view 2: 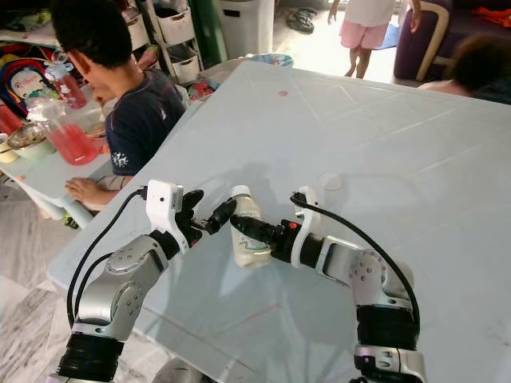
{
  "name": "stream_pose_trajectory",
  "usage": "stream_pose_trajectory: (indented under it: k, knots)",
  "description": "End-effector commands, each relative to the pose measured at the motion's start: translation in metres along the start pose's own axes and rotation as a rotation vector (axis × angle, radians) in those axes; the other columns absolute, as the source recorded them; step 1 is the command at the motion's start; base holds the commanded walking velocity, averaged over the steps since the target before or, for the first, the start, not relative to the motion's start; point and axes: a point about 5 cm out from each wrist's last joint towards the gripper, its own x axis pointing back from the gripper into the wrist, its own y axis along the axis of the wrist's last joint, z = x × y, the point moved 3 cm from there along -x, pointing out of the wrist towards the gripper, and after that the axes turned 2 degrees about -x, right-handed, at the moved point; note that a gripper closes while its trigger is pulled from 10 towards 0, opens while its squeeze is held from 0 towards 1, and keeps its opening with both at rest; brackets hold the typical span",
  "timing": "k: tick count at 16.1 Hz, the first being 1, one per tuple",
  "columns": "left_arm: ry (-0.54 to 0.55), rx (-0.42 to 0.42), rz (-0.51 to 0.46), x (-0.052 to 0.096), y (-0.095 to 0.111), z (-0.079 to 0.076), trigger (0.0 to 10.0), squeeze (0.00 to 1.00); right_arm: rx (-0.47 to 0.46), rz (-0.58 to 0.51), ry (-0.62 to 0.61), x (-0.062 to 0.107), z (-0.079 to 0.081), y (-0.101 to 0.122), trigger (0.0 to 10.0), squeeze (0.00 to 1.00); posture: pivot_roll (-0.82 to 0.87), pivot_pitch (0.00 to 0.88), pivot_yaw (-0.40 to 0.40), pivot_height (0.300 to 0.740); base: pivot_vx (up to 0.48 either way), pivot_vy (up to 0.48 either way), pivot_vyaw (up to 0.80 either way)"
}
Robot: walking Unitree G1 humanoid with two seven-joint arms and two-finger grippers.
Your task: Restocking fridge
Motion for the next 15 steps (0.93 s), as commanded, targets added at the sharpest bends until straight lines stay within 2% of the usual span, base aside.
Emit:
stream_pose_trajectory:
  k: [1,5,7,8,9,10,11,12,13,15]
  knots:
    - [-0.044,0.016,0.056,-0.003,-0.014,-0.012,10.0,0.0,0.029,0.074,0.156,-0.02,0.027,-0.014,0.0,0.0,-0.03,0.068,0.081,0.74,0.0,0.0,0.0]
    - [-0.034,0.016,0.069,-0.001,-0.018,-0.011,10.0,0.0,0.015,-0.002,0.238,-0.016,0.035,-0.003,0.0,0.0,-0.03,0.073,0.08,0.74,0.0,0.0,0.0]
    - [-0.027,0.009,0.07,0.0,-0.019,-0.01,10.0,0.0,0.036,-0.008,0.196,-0.015,0.03,-0.007,0.0,0.0,-0.03,0.079,0.079,0.74,0.0,0.0,0.0]
    - [-0.004,-0.004,0.055,-0.001,-0.015,-0.005,10.0,0.0,0.094,-0.057,0.138,-0.014,0.026,-0.002,0.0,0.0,-0.03,0.081,0.081,0.74,0.0,0.0,0.0]
    - [0.054,-0.029,0.029,-0.001,-0.01,0.005,10.0,0.0,0.202,-0.122,0.054,-0.014,0.025,0.008,0.0,0.0,-0.03,0.083,0.083,0.74,0.0,0.0,0.0]
    - [0.071,-0.029,0.024,0.0,-0.009,0.008,10.0,0.0,0.246,-0.139,0.036,-0.014,0.027,0.012,0.0,0.0,-0.03,0.083,0.085,0.74,0.0,0.0,0.0]
    - [0.113,-0.036,0.013,0.0,-0.006,0.018,10.0,0.0,0.382,-0.194,-0.03,-0.014,0.031,0.021,0.0,0.0,-0.04,0.083,0.088,0.74,0.0,0.0,0.0]
    - [0.152,-0.047,0.003,0.0,-0.002,0.027,10.0,0.0,0.469,-0.244,-0.081,-0.015,0.035,0.029,0.0,0.0,-0.04,0.082,0.092,0.74,0.0,0.0,0.0]
    - [0.164,-0.052,-0.002,0.0,0.0,0.031,10.0,0.0,0.552,-0.265,-0.117,-0.016,0.037,0.033,0.0,0.0,-0.04,0.08,0.094,0.74,0.0,0.0,0.0]
    - [0.172,-0.058,-0.024,-0.004,0.009,0.037,10.0,0.0,0.786,-0.324,-0.214,-0.018,0.038,0.038,0.0,0.0,-0.04,0.076,0.098,0.74,0.0,0.0,0.0]
